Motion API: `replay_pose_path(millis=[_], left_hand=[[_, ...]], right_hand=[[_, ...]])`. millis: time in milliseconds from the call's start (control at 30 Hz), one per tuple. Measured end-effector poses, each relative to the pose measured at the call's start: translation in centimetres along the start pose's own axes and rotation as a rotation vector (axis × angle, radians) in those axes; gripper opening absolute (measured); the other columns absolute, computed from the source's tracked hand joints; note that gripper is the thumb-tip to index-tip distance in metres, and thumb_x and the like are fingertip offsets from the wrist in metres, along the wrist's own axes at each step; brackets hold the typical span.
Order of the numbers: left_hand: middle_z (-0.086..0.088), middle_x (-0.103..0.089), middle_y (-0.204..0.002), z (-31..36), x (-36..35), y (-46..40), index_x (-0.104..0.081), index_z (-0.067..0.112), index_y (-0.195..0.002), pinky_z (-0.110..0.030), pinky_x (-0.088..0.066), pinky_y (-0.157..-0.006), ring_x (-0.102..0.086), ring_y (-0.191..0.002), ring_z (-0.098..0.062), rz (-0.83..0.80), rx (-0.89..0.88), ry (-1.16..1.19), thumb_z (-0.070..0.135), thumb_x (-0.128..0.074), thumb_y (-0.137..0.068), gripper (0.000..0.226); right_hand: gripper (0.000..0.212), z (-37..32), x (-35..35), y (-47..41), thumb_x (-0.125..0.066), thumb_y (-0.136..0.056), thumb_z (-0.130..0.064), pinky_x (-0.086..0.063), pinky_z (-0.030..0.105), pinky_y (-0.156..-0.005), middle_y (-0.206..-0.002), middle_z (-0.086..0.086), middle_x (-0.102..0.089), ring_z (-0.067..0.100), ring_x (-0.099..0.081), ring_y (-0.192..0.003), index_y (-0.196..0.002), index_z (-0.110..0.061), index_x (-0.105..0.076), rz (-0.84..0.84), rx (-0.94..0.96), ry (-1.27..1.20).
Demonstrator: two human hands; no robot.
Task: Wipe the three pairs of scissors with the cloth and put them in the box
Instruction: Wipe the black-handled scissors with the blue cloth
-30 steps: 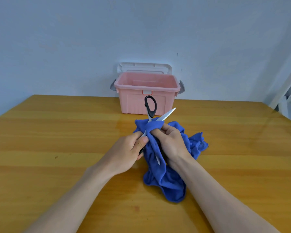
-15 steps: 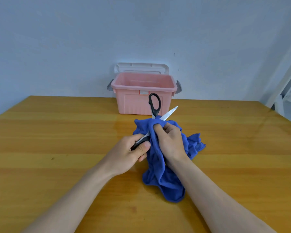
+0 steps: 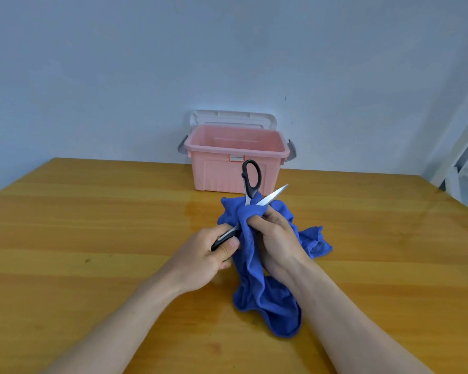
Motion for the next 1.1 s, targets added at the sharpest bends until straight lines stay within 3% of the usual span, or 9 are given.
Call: replay_pose_path(millis=[200, 300, 433, 533, 633, 700, 800, 933, 1100], left_hand=[[0.012, -0.035, -0.060, 0.0, -0.3, 0.1, -0.045, 0.006, -0.081, -0.013, -0.029, -0.046, -0.034, -0.052, -0.008, -0.009, 0.079, 0.055, 0.014, -0.043, -0.103, 0.023], [0.014, -0.037, -0.053, 0.3, -0.6, 0.1, -0.044, 0.006, -0.083, -0.011, -0.027, -0.045, -0.032, -0.045, -0.001, -0.008, 0.086, 0.048, 0.014, -0.041, -0.103, 0.023], [0.014, -0.038, -0.052, 0.8, -1.4, 0.1, -0.043, 0.001, -0.086, -0.012, -0.028, -0.044, -0.031, -0.043, -0.002, -0.007, 0.052, 0.032, 0.016, -0.039, -0.104, 0.024], [0.013, -0.037, -0.053, 1.1, -1.4, 0.0, -0.043, 0.001, -0.085, -0.011, -0.028, -0.045, -0.031, -0.043, -0.002, 0.000, 0.025, 0.045, 0.020, -0.039, -0.103, 0.026], [0.011, -0.037, -0.054, 1.3, -1.3, 0.0, -0.043, 0.004, -0.082, -0.011, -0.029, -0.045, -0.032, -0.042, -0.002, 0.006, 0.020, 0.037, 0.019, -0.040, -0.102, 0.026], [0.012, -0.043, -0.051, 1.1, -1.0, 0.0, -0.045, 0.007, -0.081, -0.008, -0.031, -0.045, -0.037, -0.042, -0.001, 0.010, 0.047, 0.059, 0.013, -0.039, -0.103, 0.023], [0.014, -0.044, -0.050, 0.6, -0.7, 0.1, -0.047, 0.006, -0.086, -0.008, -0.031, -0.044, -0.038, -0.043, -0.002, -0.005, 0.071, 0.058, 0.011, -0.039, -0.103, 0.020], [0.016, -0.042, -0.049, -0.1, -0.4, 0.1, -0.050, -0.001, -0.098, -0.009, -0.028, -0.043, -0.034, -0.041, -0.001, 0.000, 0.092, 0.044, 0.015, -0.039, -0.104, 0.020], [0.013, -0.041, -0.050, -0.1, -0.5, -0.1, -0.049, -0.005, -0.094, -0.008, -0.030, -0.044, -0.035, -0.040, -0.001, 0.025, 0.067, 0.053, 0.013, -0.039, -0.103, 0.022]], right_hand=[[0.015, 0.1, 0.7, -0.1, -0.056, -0.083, 0.009, -0.055, 0.027, -0.066, -0.076, 0.006, -0.069, 0.018, -0.068, -0.072, -0.092, -0.003, -0.061, -0.067, -0.005, 0.084], [0.009, -0.2, 0.8, 0.0, -0.060, -0.086, 0.005, -0.053, 0.026, -0.064, -0.072, 0.005, -0.069, 0.017, -0.067, -0.069, -0.086, -0.004, -0.063, 0.007, 0.064, 0.201], [0.035, -0.9, 0.5, 0.3, -0.052, -0.094, -0.007, -0.040, 0.021, -0.048, -0.047, -0.006, -0.050, 0.007, -0.048, -0.045, -0.060, -0.012, -0.050, 0.192, 0.162, 0.422], [0.046, -1.1, 0.3, 0.3, -0.048, -0.096, -0.011, -0.033, 0.022, -0.043, -0.042, -0.006, -0.039, 0.008, -0.037, -0.040, -0.051, -0.017, -0.040, 0.246, 0.172, 0.439], [0.043, -0.8, 0.4, 0.0, -0.047, -0.098, -0.014, -0.039, 0.024, -0.048, -0.045, -0.005, -0.045, 0.008, -0.042, -0.043, -0.055, -0.016, -0.044, 0.229, 0.127, 0.376], [0.032, -0.4, 0.3, -0.1, -0.048, -0.098, -0.014, -0.053, 0.036, -0.062, -0.062, 0.007, -0.063, 0.016, -0.061, -0.059, -0.068, -0.010, -0.060, 0.158, 0.093, 0.340], [0.033, -0.2, 0.1, -0.2, -0.049, -0.098, -0.004, -0.056, 0.045, -0.080, -0.081, 0.015, -0.071, 0.028, -0.068, -0.080, -0.080, -0.015, -0.074, 0.046, 0.084, 0.264], [0.051, -0.4, -0.1, 0.1, -0.050, -0.091, 0.012, -0.055, 0.037, -0.076, -0.080, 0.005, -0.072, 0.022, -0.068, -0.079, -0.071, -0.027, -0.075, -0.069, 0.085, 0.239], [0.019, -0.4, 0.4, 0.4, -0.052, -0.095, 0.001, -0.054, 0.029, -0.068, -0.069, 0.002, -0.067, 0.014, -0.065, -0.069, -0.082, -0.008, -0.062, 0.078, 0.143, 0.411]])
Point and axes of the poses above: each hand's wrist, its own y-axis away from the middle knuckle, its own x-axis out of the back of the hand, z = x × y, the point moved 4 cm from there along -y, towards the middle knuckle
